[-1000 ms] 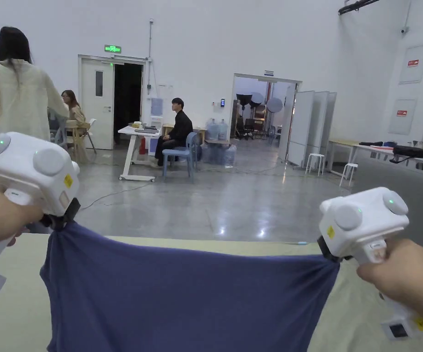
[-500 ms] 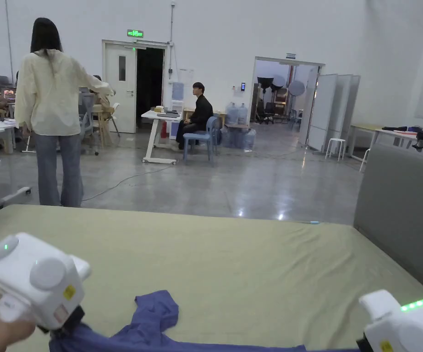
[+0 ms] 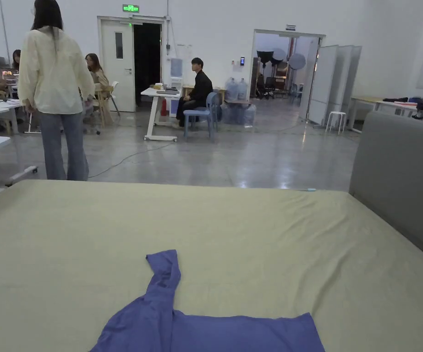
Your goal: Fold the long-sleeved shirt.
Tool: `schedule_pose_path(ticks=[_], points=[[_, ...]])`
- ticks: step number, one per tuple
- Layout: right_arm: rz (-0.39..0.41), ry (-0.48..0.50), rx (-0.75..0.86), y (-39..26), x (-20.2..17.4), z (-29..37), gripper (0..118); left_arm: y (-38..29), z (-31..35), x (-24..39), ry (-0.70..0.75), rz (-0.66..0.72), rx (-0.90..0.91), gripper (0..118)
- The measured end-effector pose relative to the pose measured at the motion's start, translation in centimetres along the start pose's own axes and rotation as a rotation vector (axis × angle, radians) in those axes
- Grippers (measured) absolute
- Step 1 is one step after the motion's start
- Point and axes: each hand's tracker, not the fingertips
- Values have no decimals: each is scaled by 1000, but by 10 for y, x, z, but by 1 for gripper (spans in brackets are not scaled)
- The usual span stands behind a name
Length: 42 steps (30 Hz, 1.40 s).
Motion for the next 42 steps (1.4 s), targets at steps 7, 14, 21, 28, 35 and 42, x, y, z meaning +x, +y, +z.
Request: schedule_pose_path(ticks=[7, 14, 21, 28, 35, 42], points=[[-30, 21, -65, -19, -7, -39, 0, -5, -33, 7, 15, 1, -48, 0], [-43, 30, -110, -1, -3, -43, 10, -2, -51, -1, -26, 63, -80, 0], [-105, 87, 155, 38, 24, 57, 94, -24, 58, -21, -154, 308, 367, 118], [-282, 288, 162, 63, -20, 72, 21, -42, 84, 7, -94, 424, 394, 15], [-137, 392, 178, 206, -98, 17, 17, 3, 79, -8, -74, 398, 452, 0], [-50, 380, 290, 503, -199, -39, 118, 43, 63, -14, -30, 373, 504, 0]])
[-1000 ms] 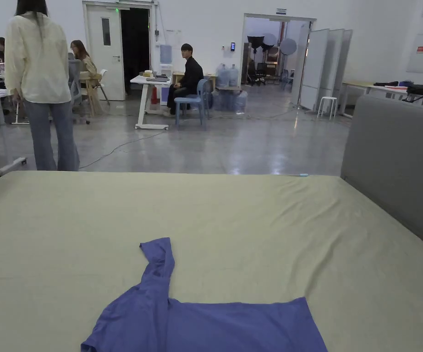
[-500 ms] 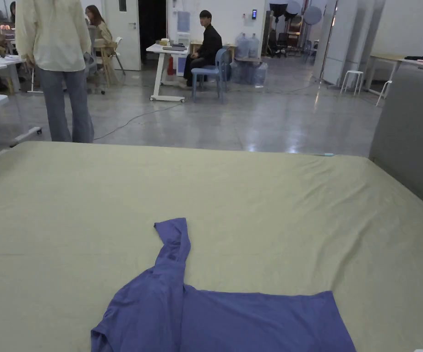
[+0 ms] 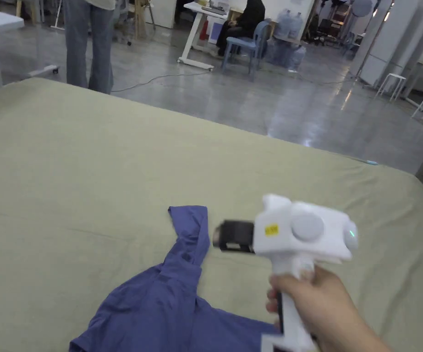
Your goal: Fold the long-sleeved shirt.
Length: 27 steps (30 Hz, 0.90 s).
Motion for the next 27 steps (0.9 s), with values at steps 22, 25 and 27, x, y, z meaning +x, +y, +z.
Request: schedule_pose_path(ticks=[22, 25, 27], points=[[72, -79, -165, 98, -61, -130, 3, -13, -31, 5, -166, -29, -111, 0], [174, -28, -97, 69, -73, -68, 3, -15, -20, 1, -144, -15, -108, 0], [269, -33, -58, 32, -92, -14, 3, -12, -14, -6, -141, 8, -113, 0]])
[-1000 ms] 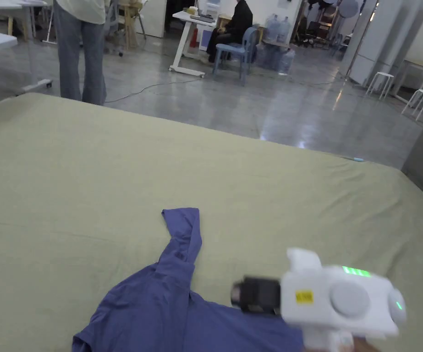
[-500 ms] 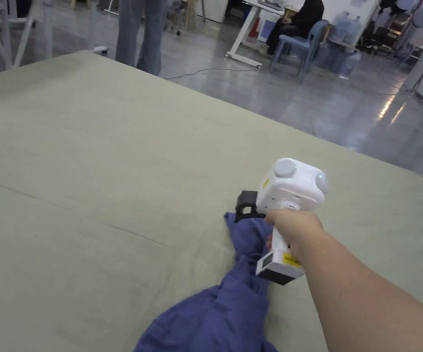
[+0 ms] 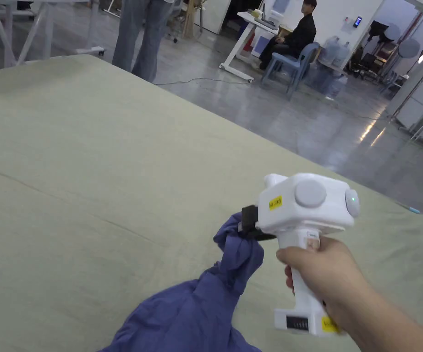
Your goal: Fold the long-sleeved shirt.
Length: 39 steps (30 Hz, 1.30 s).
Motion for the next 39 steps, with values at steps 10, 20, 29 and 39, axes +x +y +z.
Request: schedule_pose_path(ticks=[10, 20, 29, 39], points=[[56, 66, -154, -206, -97, 29, 3, -17, 28, -5, 73, 39, 37, 0], [-180, 62, -227, -290, -111, 13, 3, -52, 59, 16, 35, 63, 17, 0], [-202, 216, -84, -276, -70, 93, 99, -54, 58, 21, 26, 62, 10, 0], [-176, 14, -82, -396, -3, 200, 0, -44, 32, 28, 38, 69, 9, 0]])
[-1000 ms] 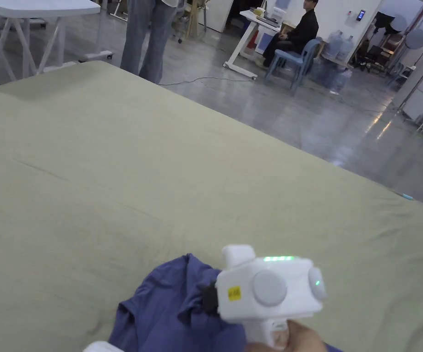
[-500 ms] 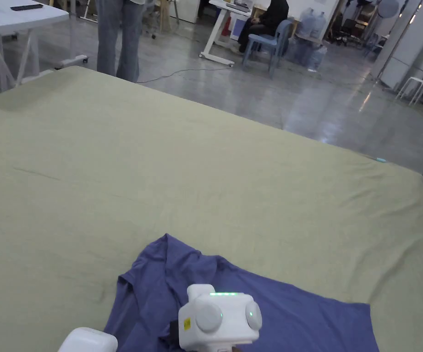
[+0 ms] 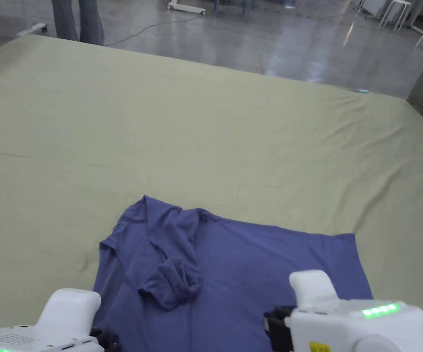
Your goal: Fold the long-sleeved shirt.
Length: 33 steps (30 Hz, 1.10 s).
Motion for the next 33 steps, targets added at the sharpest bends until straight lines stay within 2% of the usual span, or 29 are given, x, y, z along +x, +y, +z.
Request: schedule_pose_path(ticks=[3, 4, 5, 6, 7, 9, 10, 12, 15, 18, 20, 22, 23, 24, 25, 26, 27, 28, 29, 30, 31, 33], points=[[-104, 15, -2, -15, 26, -2, 0, 18, -14, -2, 4, 12, 5, 2], [-125, 20, 4, -17, 33, -3, 0, 30, -19, -3, 3, 10, 5, 10], [-144, 20, 5, -18, 39, -5, 0, 45, -26, -5, -4, 1, 10, 27], [-150, 16, 7, -11, 44, 0, 0, 64, -35, -7, -15, -11, 22, 36], [-158, 12, 17, -10, 47, -3, 0, 84, -45, -11, -15, -30, 38, 36], [-182, 10, 21, -6, 54, -8, 0, 132, -81, -19, 1, -73, 26, 109], [-203, 16, 19, -4, 58, -10, 0, 151, -97, -25, 6, -80, 82, 118], [-252, 48, 20, -3, 62, -17, 0, 190, -138, -34, 51, -68, 47, 117], [-271, 49, 1, -2, 74, -28, 0, 244, -206, -64, 86, -16, -38, 115], [-295, 14, -18, -1, 94, -37, 0, 267, -263, -70, 152, -18, -150, 98], [-320, -24, -24, 3, 109, -41, 0, 279, -283, -75, 224, -65, -157, 95], [-360, -86, -22, 13, 123, -37, 0, 282, -297, -80, 192, -51, -153, 86], [-349, -99, -17, 20, 130, -37, 0, 283, -292, -78, 166, -19, -152, 70], [-340, -113, -16, 29, 139, -39, 0, 281, -292, -78, 138, -9, -151, 63], [-338, -144, -22, 39, 148, -41, 0, 279, -290, -74, 164, -32, -147, 50], [-331, -180, -32, 53, 156, -39, 0, 279, -285, -70, 165, -74, -144, 0], [-334, -195, -24, 70, 169, -46, 7, 290, -295, -80, 114, -105, -148, 0], [-349, -208, -3, 85, 183, -53, 40, 290, -292, -80, 108, -116, -157, 0], [-383, -231, 34, 102, 199, -62, 95, 289, -290, -80, 122, -121, -173, 0], [-406, -232, 19, 121, 224, -78, 117, 289, -287, -81, 126, -138, -174, 0], [-409, -235, -7, 138, 238, -91, 118, 287, -266, -73, 121, -142, -168, 0], [-474, -241, -67, 173, 265, -119, 118, 291, -257, -78, 120, -135, -162, 0]])
